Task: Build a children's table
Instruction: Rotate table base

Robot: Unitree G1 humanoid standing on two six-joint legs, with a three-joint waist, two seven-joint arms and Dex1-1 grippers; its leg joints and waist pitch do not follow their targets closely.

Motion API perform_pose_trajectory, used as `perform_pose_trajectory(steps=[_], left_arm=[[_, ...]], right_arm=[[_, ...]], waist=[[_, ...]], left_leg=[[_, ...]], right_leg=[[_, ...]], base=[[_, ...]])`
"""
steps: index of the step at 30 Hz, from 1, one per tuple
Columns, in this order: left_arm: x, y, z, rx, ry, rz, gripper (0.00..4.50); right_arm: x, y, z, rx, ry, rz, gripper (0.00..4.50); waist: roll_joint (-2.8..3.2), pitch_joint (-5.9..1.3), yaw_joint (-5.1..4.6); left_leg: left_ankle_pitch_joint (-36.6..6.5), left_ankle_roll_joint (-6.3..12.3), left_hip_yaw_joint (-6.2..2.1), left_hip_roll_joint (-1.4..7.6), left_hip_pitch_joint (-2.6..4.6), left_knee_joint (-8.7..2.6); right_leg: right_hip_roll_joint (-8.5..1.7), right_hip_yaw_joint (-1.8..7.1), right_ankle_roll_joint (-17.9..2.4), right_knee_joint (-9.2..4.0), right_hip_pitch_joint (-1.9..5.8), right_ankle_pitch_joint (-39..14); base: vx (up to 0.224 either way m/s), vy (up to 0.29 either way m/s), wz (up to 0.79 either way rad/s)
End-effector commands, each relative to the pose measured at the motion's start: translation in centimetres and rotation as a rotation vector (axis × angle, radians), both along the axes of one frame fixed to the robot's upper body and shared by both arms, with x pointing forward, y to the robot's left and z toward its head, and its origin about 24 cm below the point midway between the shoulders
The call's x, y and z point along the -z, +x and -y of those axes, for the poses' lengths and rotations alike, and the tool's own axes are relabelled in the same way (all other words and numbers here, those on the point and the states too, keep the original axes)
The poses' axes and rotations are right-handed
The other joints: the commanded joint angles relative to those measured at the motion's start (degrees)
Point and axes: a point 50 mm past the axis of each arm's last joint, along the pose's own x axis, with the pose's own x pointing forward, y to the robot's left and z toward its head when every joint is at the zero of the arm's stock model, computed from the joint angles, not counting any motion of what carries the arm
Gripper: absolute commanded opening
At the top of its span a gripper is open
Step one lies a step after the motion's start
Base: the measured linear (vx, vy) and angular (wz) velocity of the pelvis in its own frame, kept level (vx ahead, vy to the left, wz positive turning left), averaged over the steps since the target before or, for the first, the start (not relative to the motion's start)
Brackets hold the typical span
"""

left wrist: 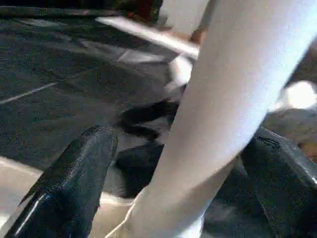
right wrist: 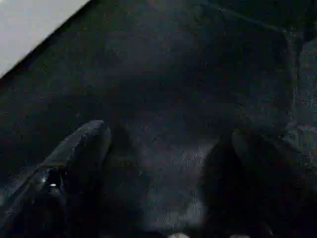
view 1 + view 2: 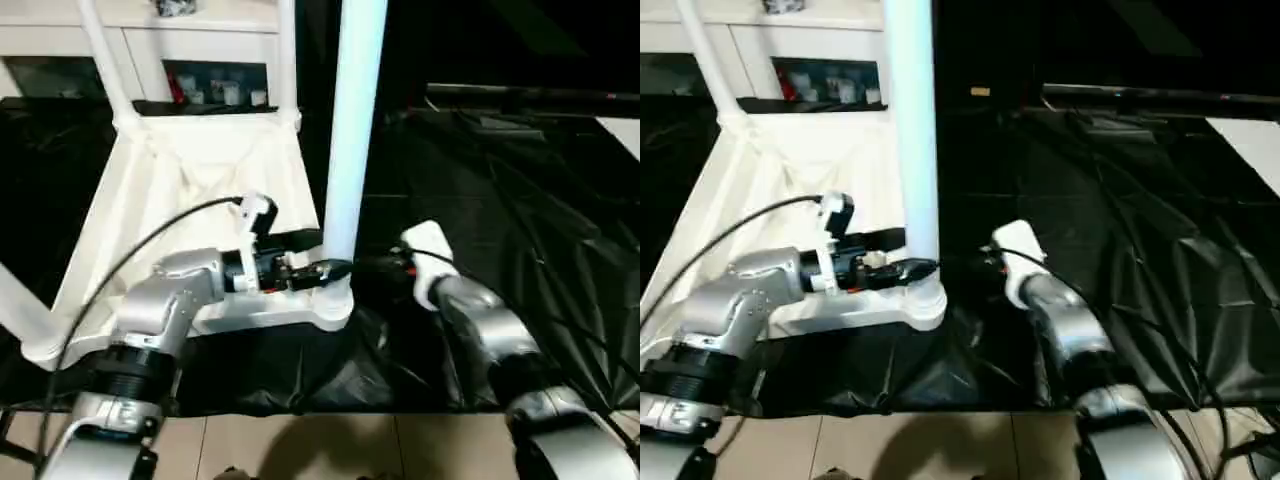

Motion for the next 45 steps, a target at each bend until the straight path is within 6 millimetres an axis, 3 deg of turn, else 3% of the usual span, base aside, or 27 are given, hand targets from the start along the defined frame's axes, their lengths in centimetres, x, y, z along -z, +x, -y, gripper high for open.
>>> perform_pose_trajectory(steps=[1,3,4,6,7,8,10,11,12,17,20,21,24,26,29,32,43,45], left_arm=[[0.8,-0.1,-0.5,0.006,0.078,0.016,4.44],[2.1,-1.0,-1.0,0.106,0.182,0.006,4.44],[2.2,-1.1,-1.0,0.113,0.191,0.001,4.18],[3.0,-1.4,-1.6,0.144,0.265,-0.023,4.09],[3.4,-1.5,-2.0,0.154,0.311,-0.035,4.09],[3.4,-1.5,-2.0,0.154,0.311,-0.035,3.9],[3.9,-1.5,-2.7,0.17,0.384,-0.062,3.66],[4.1,-1.5,-3.0,0.169,0.394,-0.078,3.66],[4.1,-1.5,-3.2,0.169,0.394,-0.083,3.66],[4.3,-0.8,-4.1,0.118,0.411,-0.08,3.15],[4.3,-0.7,-4.5,0.109,0.419,-0.082,2.97],[4.1,-0.6,-4.8,0.102,0.422,-0.082,2.72],[4.0,-0.5,-5.2,0.097,0.418,-0.074,2.73],[3.9,-0.5,-5.4,0.103,0.419,-0.061,2.34],[3.9,-0.5,-5.6,0.117,0.429,-0.044,2.3],[3.9,-0.6,-5.7,0.139,0.44,-0.039,1.86],[4.4,-0.7,-5.5,0.172,0.45,-0.061,0.95],[4.5,-0.7,-5.5,0.182,0.45,-0.086,0.67]], right_arm=[[-0.3,-0.3,0.3,-0.042,0.016,0.006,4.5],[-1.4,-1.2,0.3,-0.197,0.054,0.032,4.5],[-1.5,-1.3,0.3,-0.212,0.053,0.034,4.5],[-2.0,-1.9,0.6,-0.307,0.04,0.039,4.5],[-2.4,-2.3,0.9,-0.352,0.028,0.037,4.5],[-2.4,-2.3,0.9,-0.352,0.028,0.037,4.5],[-3.3,-3.0,1.6,-0.449,0.004,0.03,4.5],[-3.9,-3.4,1.9,-0.494,0.004,0.022,4.5],[-4.2,-3.6,2.1,-0.512,0.006,0.017,4.5],[-5.3,-4.3,2.0,-0.596,0.038,0.002,4.5],[-5.4,-4.4,1.9,-0.608,0.038,-0.003,4.5],[-5.5,-4.4,1.9,-0.611,0.037,-0.003,4.5],[-5.6,-4.4,1.8,-0.612,0.038,-0.002,4.5],[-5.7,-4.5,1.7,-0.616,0.039,-0.004,4.5],[-5.8,-4.5,1.6,-0.622,0.043,-0.007,4.5],[-5.9,-4.6,1.5,-0.63,0.051,-0.013,4.5],[-5.8,-4.4,0.5,-0.649,0.059,-0.01,4.5],[-5.7,-4.1,-0.6,-0.671,0.053,-0.004,4.5]], waist=[[-0.03,-4.06,0.41],[0.16,-4.14,0.52],[0.17,-4.21,0.58],[0.27,-4.27,0.68],[0.61,-4.27,0.68],[0.48,-4.24,0.72],[0.25,-4.08,0.93],[0.57,-4.01,1.01],[0.25,-4.05,1.15],[0.2,-3.98,1.39],[0.26,-3.98,1.62],[0.3,-4.07,1.85],[0.31,-4.1,2.09],[0.4,-4.09,2.13],[0.35,-4.25,2.18],[0.34,-4.28,2.24],[0.5,-4.08,2.1],[0.62,-4.02,2.16]], left_leg=[[-8.3,2.1,-0.21,1.11,-0.02,-3.57],[-7.8,2.54,-0.3,1.27,-0.12,-3.6],[-7.7,2.71,-0.28,1.24,0.01,-3.6],[-7.2,3.1,-0.29,1.36,0.02,-3.48],[-7.1,3.14,-0.28,1.32,0.02,-3.48],[-7.4,3.17,-0.28,1.34,0.0,-3.49],[-8.9,3.05,-0.27,1.41,0.16,-3.56],[-9.2,2.95,-0.24,1.32,0.18,-3.55],[-9.2,3.01,-0.28,1.28,0.11,-3.55],[-9.8,2.98,-0.36,1.18,0.06,-3.54],[-10.1,2.72,-0.38,1.26,0.23,-3.55],[-9.6,2.49,-0.39,1.35,0.31,-3.57],[-9.5,2.36,-0.41,1.33,0.28,-3.59],[-9.5,2.33,-0.43,1.29,0.27,-3.59],[-8.9,2.2,-0.52,1.35,0.16,-3.63],[-8.5,2.39,-0.48,1.36,0.16,-3.56],[-9.8,1.87,-0.46,1.36,0.24,-3.67],[-10.6,1.59,-0.46,1.38,0.38,-3.73]], right_leg=[[-4.19,3.47,-9.1,-4.22,3.71,-9.7],[-4.25,3.56,-8.9,-3.96,3.72,-8.9],[-4.13,3.45,-9.0,-4.08,3.67,-8.6],[-4.05,3.46,-9.7,-3.76,3.63,-6.4],[-4.12,3.44,-10.4,-3.69,3.6,-5.9],[-4.15,3.41,-10.6,-3.86,3.66,-6.0],[-4.2,3.46,-10.6,-4.1,3.74,-8.0],[-4.19,3.46,-10.5,-4.2,3.66,-8.8],[-4.18,3.45,-10.2,-4.24,3.84,-9.3],[-4.24,3.32,-9.1,-4.68,3.63,-13.2],[-4.34,3.31,-8.6,-4.95,3.43,-15.1],[-4.34,3.37,-8.8,-4.77,3.35,-14.1],[-4.31,3.35,-9.3,-4.58,3.38,-12.7],[-4.33,3.31,-9.3,-4.61,3.38,-12.7],[-4.42,3.33,-9.3,-4.39,3.55,-11.5],[-4.41,3.36,-9.6,-4.28,3.55,-10.2],[-4.48,3.32,-9.4,-4.59,3.4,-12.7],[-4.51,3.33,-9.0,-4.75,3.27,-14.5]], base=[[0.0,0.0,0.0],[0.0,0.0,0.0],[0.0,0.0,0.0],[0.0,0.0,0.0],[0.0,0.0,0.0],[0.0,0.0,0.0],[0.0,0.0,0.0],[0.0,0.0,0.0],[0.0,0.0,0.0],[0.0,0.0,0.0],[0.0,0.0,0.0],[0.0,0.0,0.0],[0.0,0.0,0.0],[0.0,0.0,0.0],[0.0,0.0,0.0],[0.0,0.0,0.0],[0.0,0.0,0.0],[0.0,0.0,0.0]])
